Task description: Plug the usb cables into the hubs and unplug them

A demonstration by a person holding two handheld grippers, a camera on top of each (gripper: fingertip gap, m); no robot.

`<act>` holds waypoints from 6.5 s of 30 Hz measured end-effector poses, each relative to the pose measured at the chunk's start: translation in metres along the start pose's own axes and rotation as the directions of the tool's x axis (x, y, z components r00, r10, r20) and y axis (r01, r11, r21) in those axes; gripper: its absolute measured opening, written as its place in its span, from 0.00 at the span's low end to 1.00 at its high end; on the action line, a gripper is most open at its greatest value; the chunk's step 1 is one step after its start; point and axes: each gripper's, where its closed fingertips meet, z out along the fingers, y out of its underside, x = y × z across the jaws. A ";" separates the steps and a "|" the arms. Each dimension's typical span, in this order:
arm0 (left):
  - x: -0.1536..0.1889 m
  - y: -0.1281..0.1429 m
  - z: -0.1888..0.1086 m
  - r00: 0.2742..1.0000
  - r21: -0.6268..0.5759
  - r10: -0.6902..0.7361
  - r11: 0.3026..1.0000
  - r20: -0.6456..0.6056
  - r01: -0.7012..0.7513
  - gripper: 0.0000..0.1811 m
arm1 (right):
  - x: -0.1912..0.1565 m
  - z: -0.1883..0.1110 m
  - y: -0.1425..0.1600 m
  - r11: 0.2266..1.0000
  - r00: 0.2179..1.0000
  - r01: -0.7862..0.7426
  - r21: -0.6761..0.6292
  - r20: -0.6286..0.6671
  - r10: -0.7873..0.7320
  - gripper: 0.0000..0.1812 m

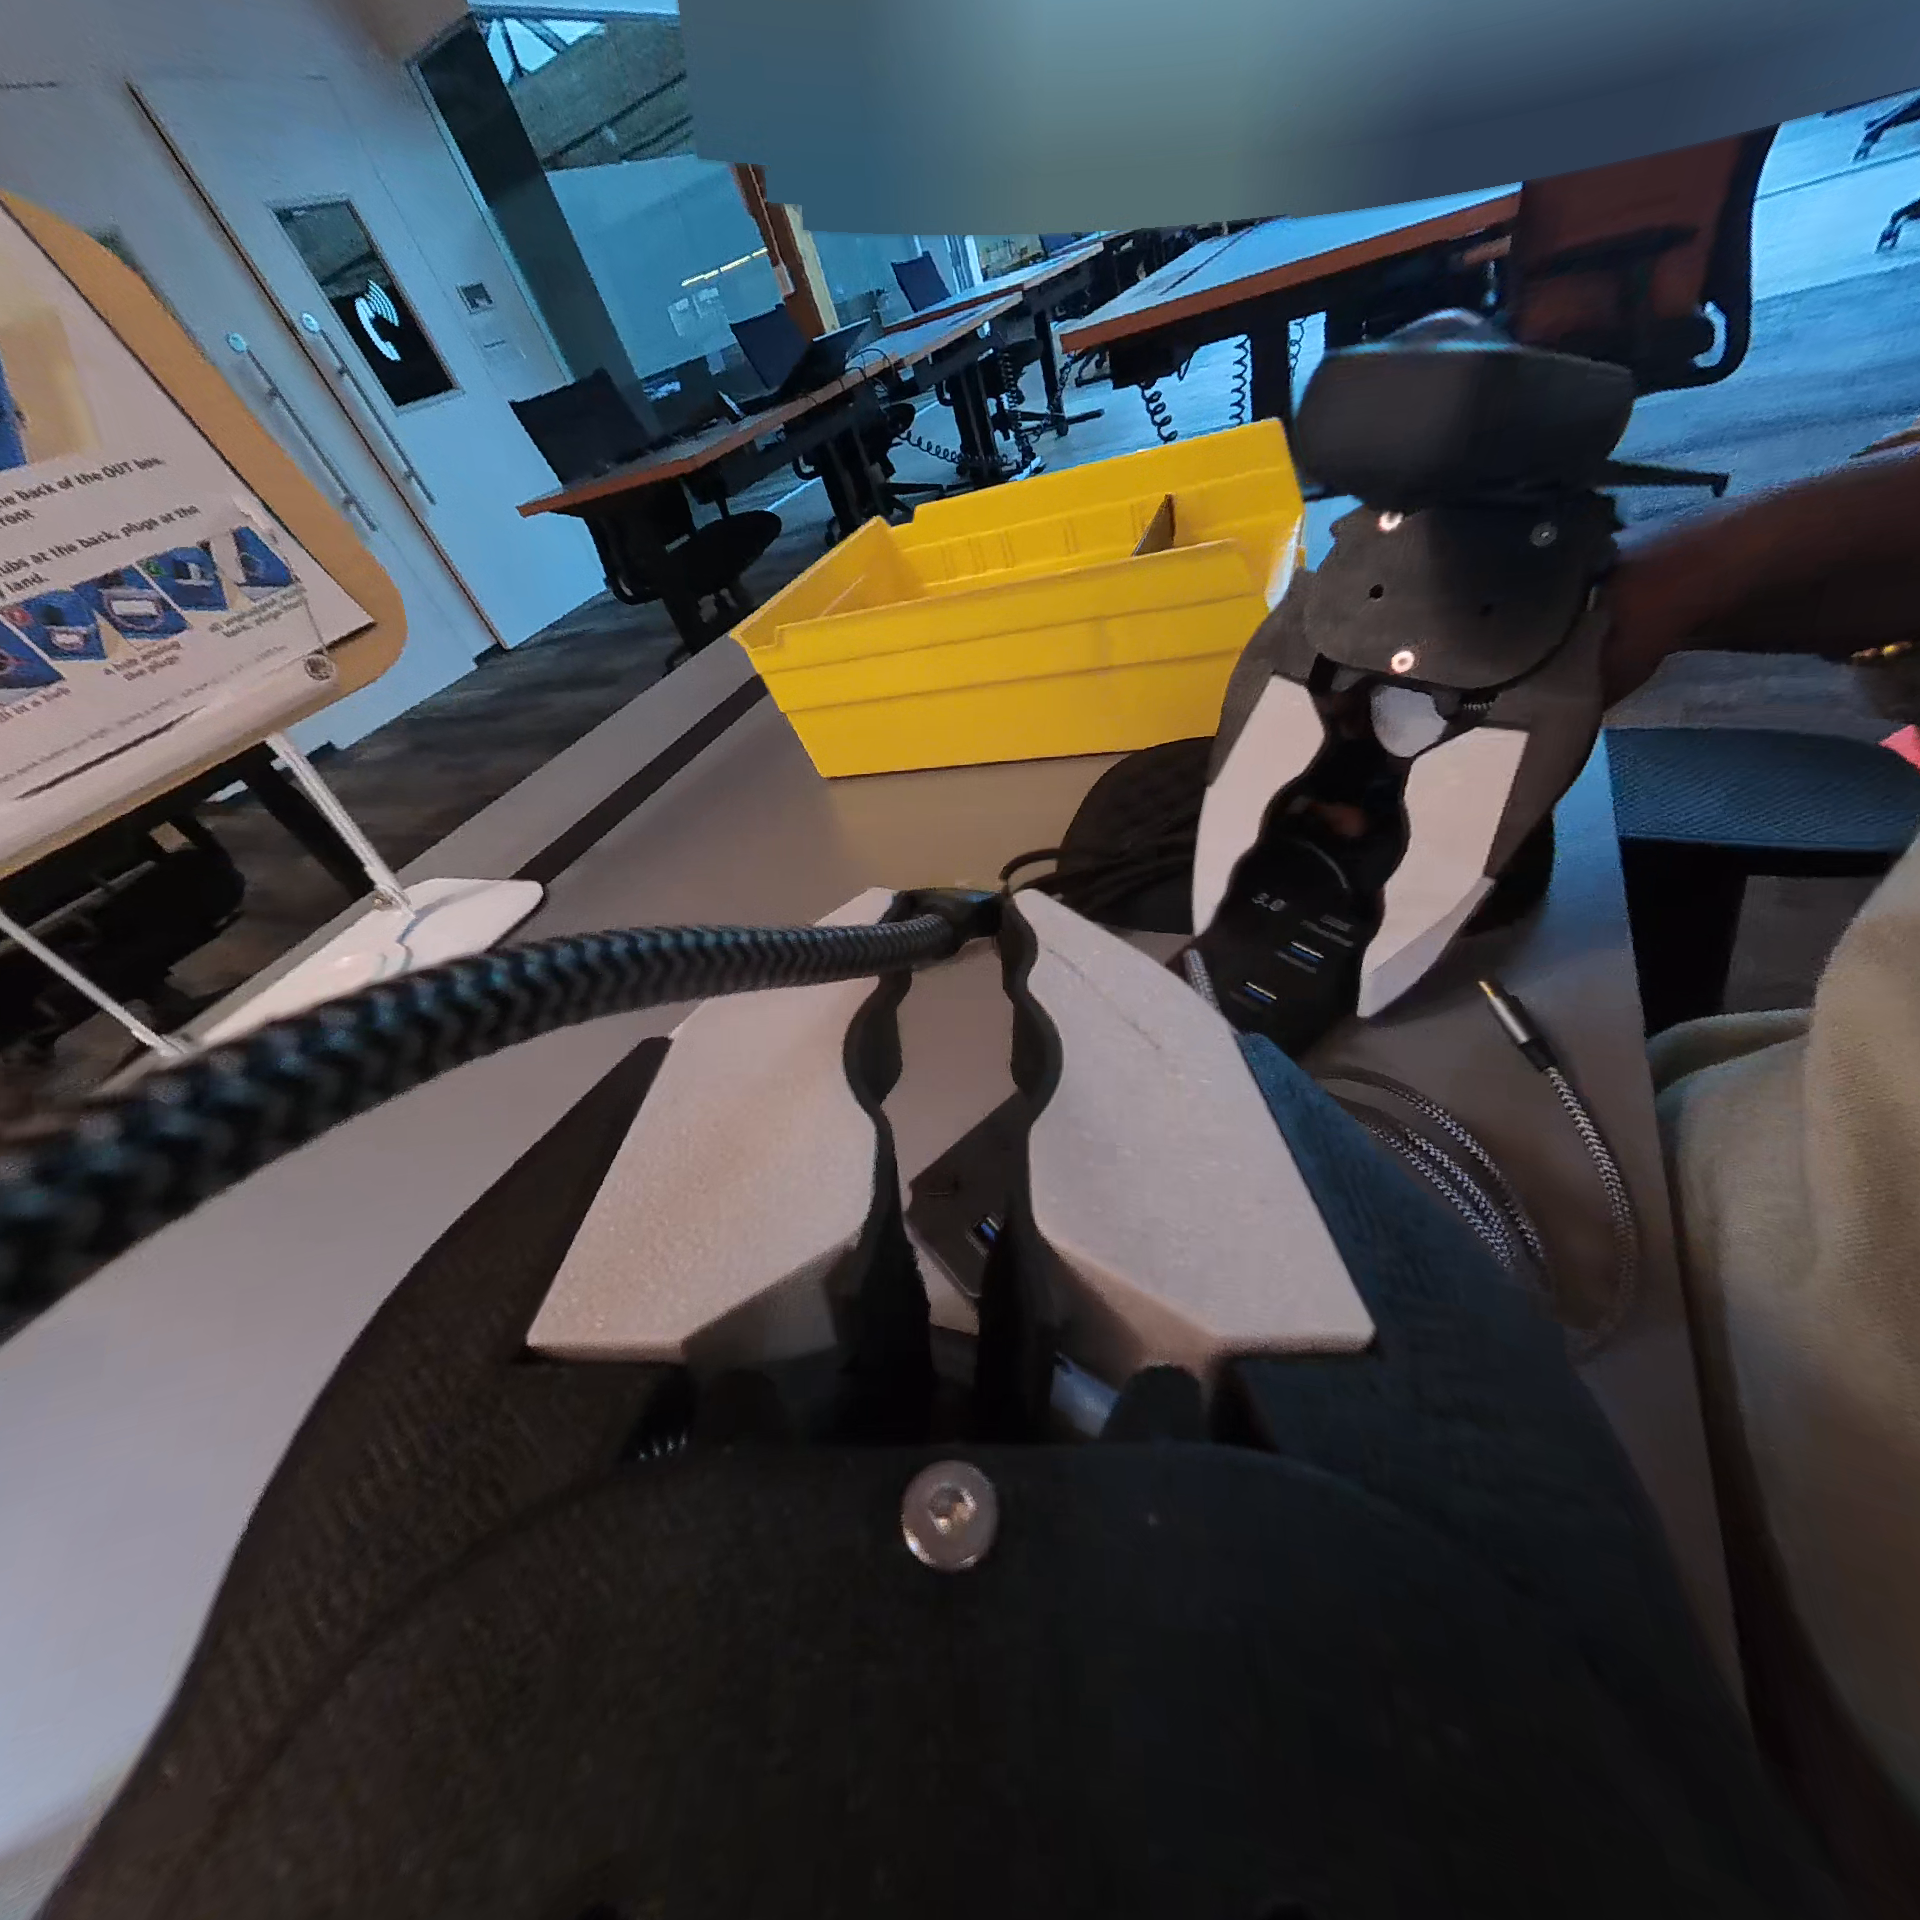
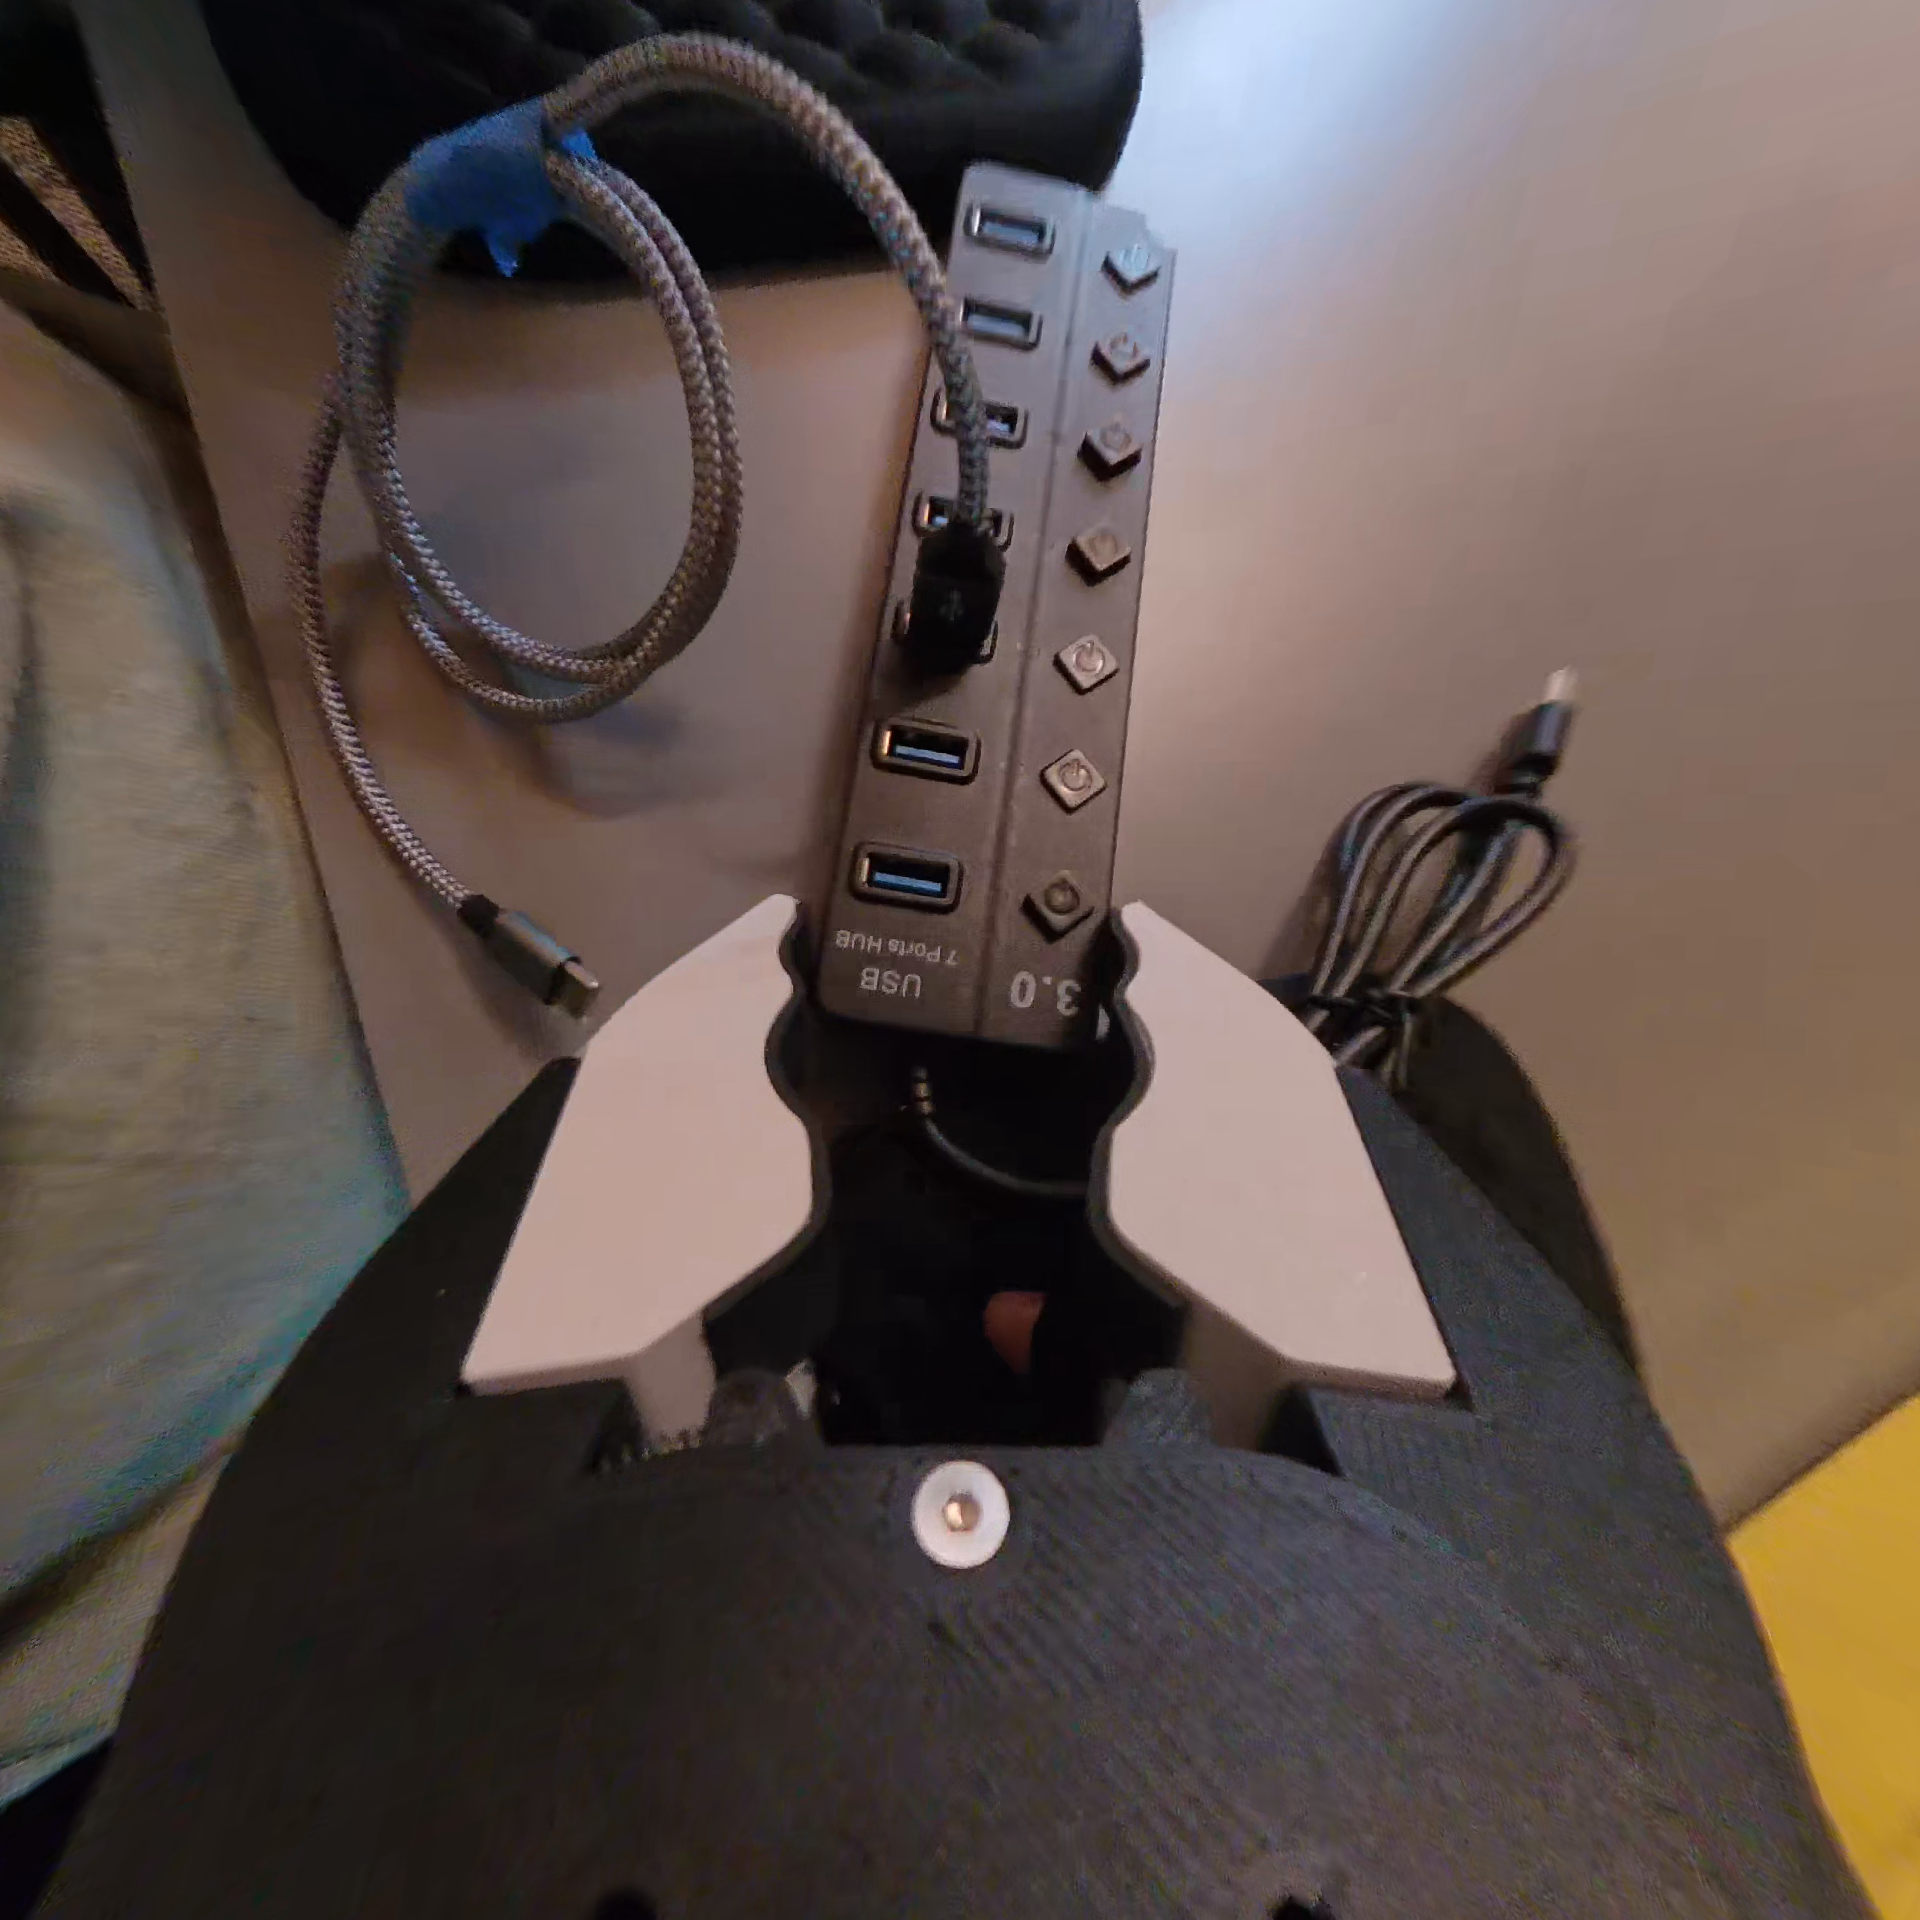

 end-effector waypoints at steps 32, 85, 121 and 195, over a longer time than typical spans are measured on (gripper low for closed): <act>0.073 0.058 0.046 0.896 -0.331 0.179 0.885 -0.407 -0.327 0.09 | 0.018 -0.054 0.011 0.941 0.938 0.339 0.001 0.068 -0.339 0.29; 0.074 0.075 0.065 0.936 -0.445 0.056 0.869 -0.348 -0.218 0.31 | 0.018 -0.032 -0.008 0.990 0.986 0.137 -0.029 0.105 -0.133 0.42; -0.054 -0.004 -0.009 0.926 0.322 -0.066 0.945 0.371 -0.061 0.26 | 0.212 -0.279 -0.156 0.750 0.774 0.201 0.630 -0.571 0.273 0.29; -0.047 0.014 0.006 0.909 0.127 0.137 0.971 0.394 -0.201 0.25 | 0.296 -0.152 0.040 0.928 0.762 -0.184 -0.323 -0.644 -0.073 0.03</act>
